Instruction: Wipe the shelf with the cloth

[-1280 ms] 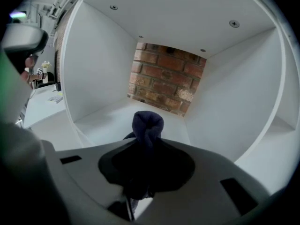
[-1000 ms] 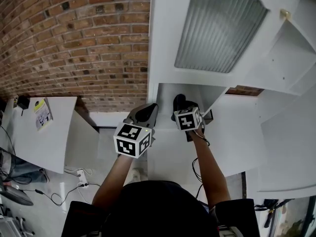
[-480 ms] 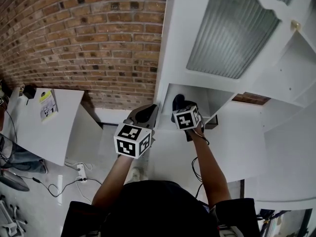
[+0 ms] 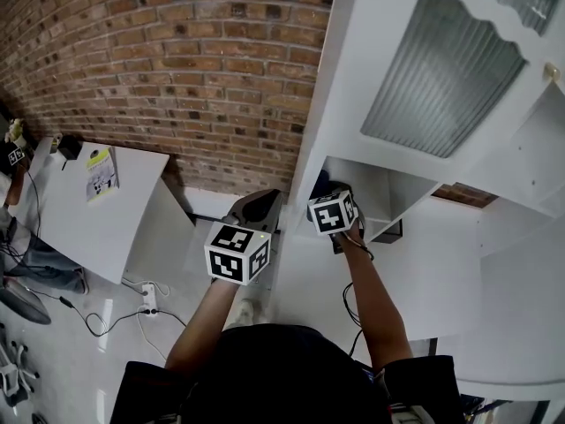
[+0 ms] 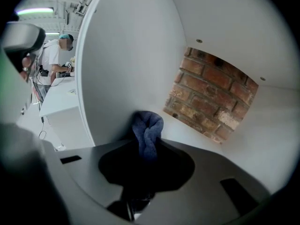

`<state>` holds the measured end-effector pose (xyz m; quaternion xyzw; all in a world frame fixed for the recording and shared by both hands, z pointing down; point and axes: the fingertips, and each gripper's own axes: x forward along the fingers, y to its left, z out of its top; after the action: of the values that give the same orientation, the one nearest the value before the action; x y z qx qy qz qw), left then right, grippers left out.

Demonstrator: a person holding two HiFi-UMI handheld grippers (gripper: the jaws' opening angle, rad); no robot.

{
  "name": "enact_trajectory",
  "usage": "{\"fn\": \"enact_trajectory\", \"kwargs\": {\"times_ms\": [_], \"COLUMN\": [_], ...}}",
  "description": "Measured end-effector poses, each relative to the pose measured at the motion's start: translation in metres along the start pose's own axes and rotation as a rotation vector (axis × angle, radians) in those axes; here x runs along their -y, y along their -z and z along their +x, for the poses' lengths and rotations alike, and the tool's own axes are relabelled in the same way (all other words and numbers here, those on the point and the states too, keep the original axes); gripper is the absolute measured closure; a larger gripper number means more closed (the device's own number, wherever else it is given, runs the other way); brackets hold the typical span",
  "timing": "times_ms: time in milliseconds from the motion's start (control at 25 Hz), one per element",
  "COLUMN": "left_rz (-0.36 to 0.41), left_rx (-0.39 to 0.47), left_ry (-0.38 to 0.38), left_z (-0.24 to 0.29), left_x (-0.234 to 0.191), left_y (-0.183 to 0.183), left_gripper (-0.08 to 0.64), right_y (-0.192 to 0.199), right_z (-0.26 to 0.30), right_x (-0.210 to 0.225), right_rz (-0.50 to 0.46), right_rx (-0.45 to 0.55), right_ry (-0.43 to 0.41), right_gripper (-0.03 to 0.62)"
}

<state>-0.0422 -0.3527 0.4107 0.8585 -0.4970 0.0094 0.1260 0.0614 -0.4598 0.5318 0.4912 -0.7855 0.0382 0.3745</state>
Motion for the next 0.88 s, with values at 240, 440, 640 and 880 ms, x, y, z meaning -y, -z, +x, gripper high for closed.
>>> {"fn": "enact_trajectory", "kwargs": {"times_ms": [240, 440, 640, 880], "left_rz": [-0.017, -0.021, -0.025, -0.018], "left_rx": [0.006, 0.001, -0.005, -0.006], "left_ry": [-0.029, -0.035, -0.022, 0.005], "left_z": [-0.008, -0.006, 0.0, 0.008], "left_x": [-0.012, -0.014, -0.008, 0.001], "left_y": [0.0, 0.003, 0.006, 0.006], "left_gripper": [0.543, 0.543, 0.543, 0.543], "right_y": [-0.008, -0.008, -0.006, -0.002], "right_z": [0.008, 0.008, 0.008, 0.008], "right_x": [-0.006, -0.006, -0.006, -0.003], "right_rz": [-0.02, -0.032, -0.06, -0.121], "right_rx": [0.002, 0.006, 0.002, -0.01], "right_ry": [0.003, 0.001, 0.005, 0.042], "right_gripper": [0.509, 0.509, 0.509, 0.508]}}
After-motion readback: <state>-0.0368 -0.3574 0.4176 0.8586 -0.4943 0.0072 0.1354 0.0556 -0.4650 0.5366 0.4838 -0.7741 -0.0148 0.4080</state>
